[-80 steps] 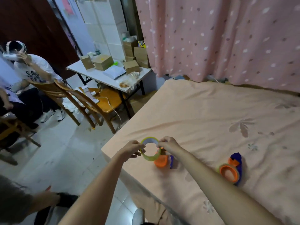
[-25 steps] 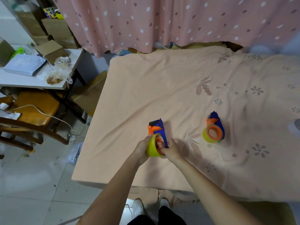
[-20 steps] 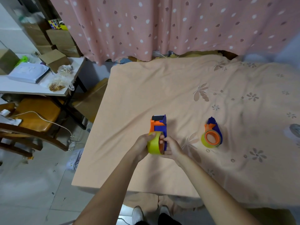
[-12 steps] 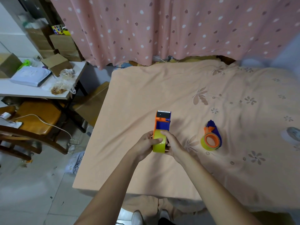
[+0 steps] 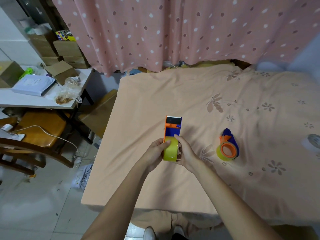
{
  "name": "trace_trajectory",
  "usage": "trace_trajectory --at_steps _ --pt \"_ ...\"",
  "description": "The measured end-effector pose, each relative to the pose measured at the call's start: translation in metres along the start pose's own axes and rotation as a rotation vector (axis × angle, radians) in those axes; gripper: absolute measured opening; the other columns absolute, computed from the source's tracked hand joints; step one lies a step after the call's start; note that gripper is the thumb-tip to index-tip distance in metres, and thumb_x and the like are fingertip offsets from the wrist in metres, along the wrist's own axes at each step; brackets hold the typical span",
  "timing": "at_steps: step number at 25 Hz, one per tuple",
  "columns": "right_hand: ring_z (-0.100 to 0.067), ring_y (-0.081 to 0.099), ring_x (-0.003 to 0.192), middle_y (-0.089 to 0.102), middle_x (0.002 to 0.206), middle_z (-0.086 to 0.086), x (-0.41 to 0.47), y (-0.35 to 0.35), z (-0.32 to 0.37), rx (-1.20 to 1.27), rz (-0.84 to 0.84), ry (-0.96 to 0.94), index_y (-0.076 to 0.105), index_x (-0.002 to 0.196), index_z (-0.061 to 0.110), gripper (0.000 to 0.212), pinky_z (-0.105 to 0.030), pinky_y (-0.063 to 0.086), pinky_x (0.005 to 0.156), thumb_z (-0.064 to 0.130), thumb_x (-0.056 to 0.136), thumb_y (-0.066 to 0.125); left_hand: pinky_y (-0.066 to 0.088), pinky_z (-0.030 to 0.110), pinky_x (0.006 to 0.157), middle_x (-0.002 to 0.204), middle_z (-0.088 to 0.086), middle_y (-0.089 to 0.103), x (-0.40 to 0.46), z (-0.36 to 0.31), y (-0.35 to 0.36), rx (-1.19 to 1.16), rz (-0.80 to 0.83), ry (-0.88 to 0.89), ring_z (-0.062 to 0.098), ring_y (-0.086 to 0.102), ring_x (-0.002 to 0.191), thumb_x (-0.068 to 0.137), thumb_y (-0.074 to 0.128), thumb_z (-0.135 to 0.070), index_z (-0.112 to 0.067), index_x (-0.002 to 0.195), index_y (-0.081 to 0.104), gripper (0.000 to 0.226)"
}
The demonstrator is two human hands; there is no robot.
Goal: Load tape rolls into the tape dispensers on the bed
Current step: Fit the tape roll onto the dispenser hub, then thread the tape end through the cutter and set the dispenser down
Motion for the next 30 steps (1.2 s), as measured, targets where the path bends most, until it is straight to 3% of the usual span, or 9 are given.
trace_trajectory --at_steps 6,10,12,15,18,21,25,28,30 --pt "-0.023 0.064 0.089 0.065 0.091 -0.008 -0.010 -0.003 0.008 0.053 0.028 0.003 0.068 0.108 0.020 0.039 -0.043 0.054 0.092 0.044 0.078 0.057 0.057 0.034 0.079 0.116 0.021 0.064 -0.001 -0.004 0.007 -0.010 0.025 -0.012 0.031 0.065 0.098 0.083 0.056 -0.011 0.005 0.130 0.050 0.049" --pt "-0.026 0.064 0.095 0.064 0.104 -0.010 -0.013 -0.006 0.005 0.094 0.050 0.019 0.064 0.119 0.017 0.047 -0.040 0.056 0.084 0.039 0.078 0.057 0.053 0.034 0.081 0.114 0.019 0.063 -0.001 -0.001 0.008 0.012 -0.027 -0.018 0.028 0.063 0.097 0.095 0.052 -0.020 0.007 0.126 0.050 0.041" --pt "-0.025 0.063 0.095 0.063 0.106 -0.010 -0.016 -0.005 0.005 0.087 0.063 0.007 0.062 0.118 0.018 0.041 -0.038 0.056 0.081 0.036 0.082 0.055 0.049 0.036 0.084 0.112 0.019 0.063 -0.001 0.000 0.008 0.033 -0.076 -0.023 0.028 0.061 0.097 0.098 0.048 -0.028 0.003 0.123 0.052 0.040" --pt "-0.026 0.062 0.100 0.062 0.109 -0.011 -0.017 -0.005 0.003 0.077 0.079 -0.003 0.062 0.115 0.019 0.045 -0.041 0.055 0.086 0.036 0.073 0.059 0.049 0.038 0.085 0.107 0.017 0.066 0.000 0.001 0.007 0.063 -0.118 -0.030 0.027 0.063 0.094 0.099 0.047 -0.033 0.000 0.119 0.057 0.041" --pt "-0.027 0.061 0.100 0.061 0.109 -0.011 -0.018 -0.006 0.002 0.051 0.094 -0.006 0.061 0.117 0.019 0.054 -0.043 0.054 0.088 0.034 0.065 0.061 0.048 0.038 0.081 0.106 0.020 0.063 0.000 0.001 0.007 0.070 -0.126 -0.038 0.027 0.061 0.090 0.099 0.047 -0.027 0.002 0.118 0.055 0.035" --pt "-0.023 0.063 0.097 0.063 0.106 -0.009 -0.022 -0.006 0.003 0.052 0.115 -0.024 0.061 0.116 0.022 0.049 -0.038 0.057 0.077 0.034 0.068 0.061 0.050 0.035 0.073 0.096 0.017 0.065 -0.003 -0.002 0.009 0.033 -0.107 -0.047 0.024 0.065 0.079 0.098 0.048 -0.018 -0.001 0.109 0.054 0.021" --pt "-0.024 0.067 0.102 0.063 0.120 -0.010 -0.029 -0.004 0.002 0.008 0.188 -0.087 0.057 0.126 0.024 0.052 -0.040 0.058 0.082 0.035 0.075 0.064 0.055 0.033 0.071 0.094 0.015 0.069 -0.002 -0.010 0.009 0.046 -0.122 -0.035 0.024 0.068 0.078 0.100 0.044 -0.023 0.003 0.111 0.061 0.033" --pt "-0.031 0.067 0.107 0.060 0.129 -0.015 -0.031 -0.006 -0.003 -0.036 0.227 -0.120 0.048 0.134 0.020 0.063 -0.041 0.057 0.087 0.022 0.073 0.065 0.051 0.032 0.071 0.082 0.006 0.074 0.000 -0.018 0.005 0.109 -0.176 -0.027 0.022 0.068 0.074 0.099 0.044 -0.033 -0.009 0.092 0.071 0.037" --pt "-0.030 0.067 0.111 0.058 0.133 -0.014 -0.031 -0.007 -0.004 -0.044 0.210 -0.135 0.046 0.135 0.019 0.067 -0.040 0.057 0.087 0.024 0.072 0.068 0.048 0.033 0.073 0.076 0.004 0.074 0.000 -0.019 0.004 0.169 -0.243 -0.031 0.023 0.066 0.073 0.097 0.047 -0.039 -0.013 0.085 0.071 0.037"
Point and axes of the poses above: each hand's wrist, its own x-axis towards the middle knuckle, its own y-axis out of the palm, z = x × y, the point moved 5 cm from there along x, towards the middle knuckle
